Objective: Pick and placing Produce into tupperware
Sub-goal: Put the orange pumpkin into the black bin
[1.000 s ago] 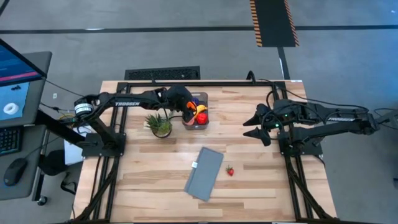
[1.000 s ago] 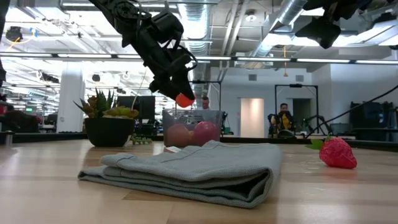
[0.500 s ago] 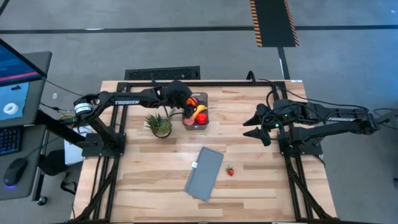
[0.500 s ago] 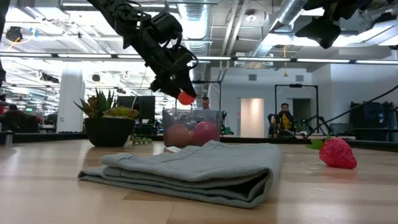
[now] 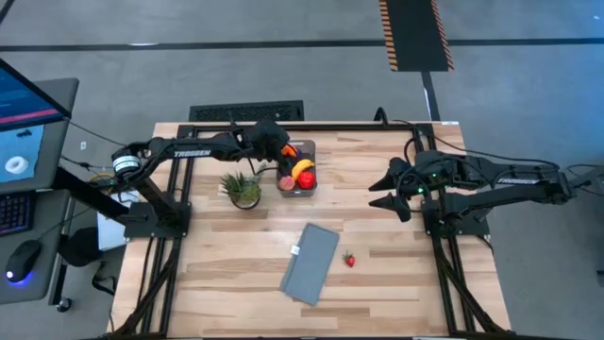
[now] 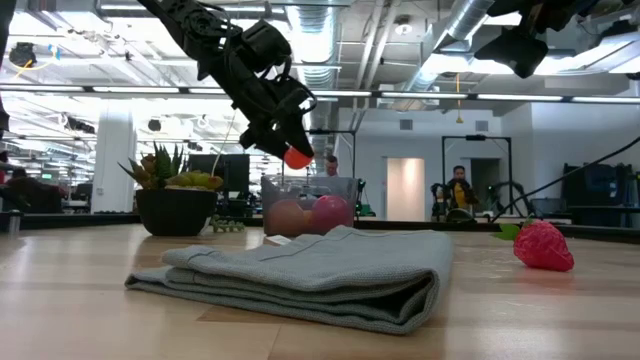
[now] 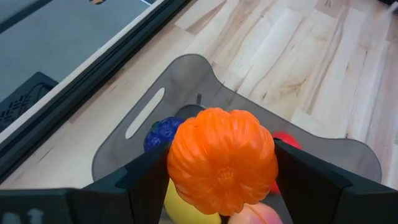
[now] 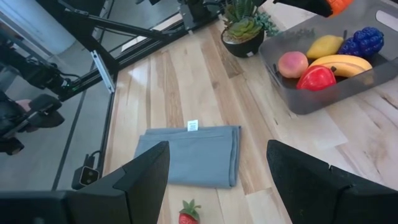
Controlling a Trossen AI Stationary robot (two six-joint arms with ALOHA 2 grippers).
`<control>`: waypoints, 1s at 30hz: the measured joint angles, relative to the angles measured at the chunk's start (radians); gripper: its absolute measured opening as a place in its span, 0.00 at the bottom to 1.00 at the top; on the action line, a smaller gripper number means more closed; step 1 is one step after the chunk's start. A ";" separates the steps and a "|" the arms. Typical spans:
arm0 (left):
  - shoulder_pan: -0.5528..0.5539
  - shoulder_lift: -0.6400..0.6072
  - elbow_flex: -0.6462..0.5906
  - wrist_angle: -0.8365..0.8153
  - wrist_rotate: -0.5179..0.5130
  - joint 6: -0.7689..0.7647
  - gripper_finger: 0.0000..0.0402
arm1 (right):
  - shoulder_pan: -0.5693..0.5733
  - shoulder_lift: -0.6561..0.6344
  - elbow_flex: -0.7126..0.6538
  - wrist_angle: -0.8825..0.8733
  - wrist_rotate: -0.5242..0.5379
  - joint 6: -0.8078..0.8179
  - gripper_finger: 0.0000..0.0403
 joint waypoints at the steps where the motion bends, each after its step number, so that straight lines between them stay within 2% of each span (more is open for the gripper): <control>1: 0.000 0.000 0.000 0.003 0.000 0.000 0.62 | 0.000 0.000 0.000 0.000 0.002 -0.001 0.72; 9: -0.001 0.053 0.013 0.032 0.020 -0.025 0.62 | -0.001 0.000 0.000 0.025 0.017 -0.016 0.72; 24: 0.004 0.166 0.054 -0.015 0.033 -0.039 0.62 | 0.000 0.000 0.000 0.019 0.017 0.002 0.72; 30: 0.005 0.166 0.054 0.005 0.037 -0.041 0.62 | -0.001 0.000 0.000 0.018 0.017 0.001 0.72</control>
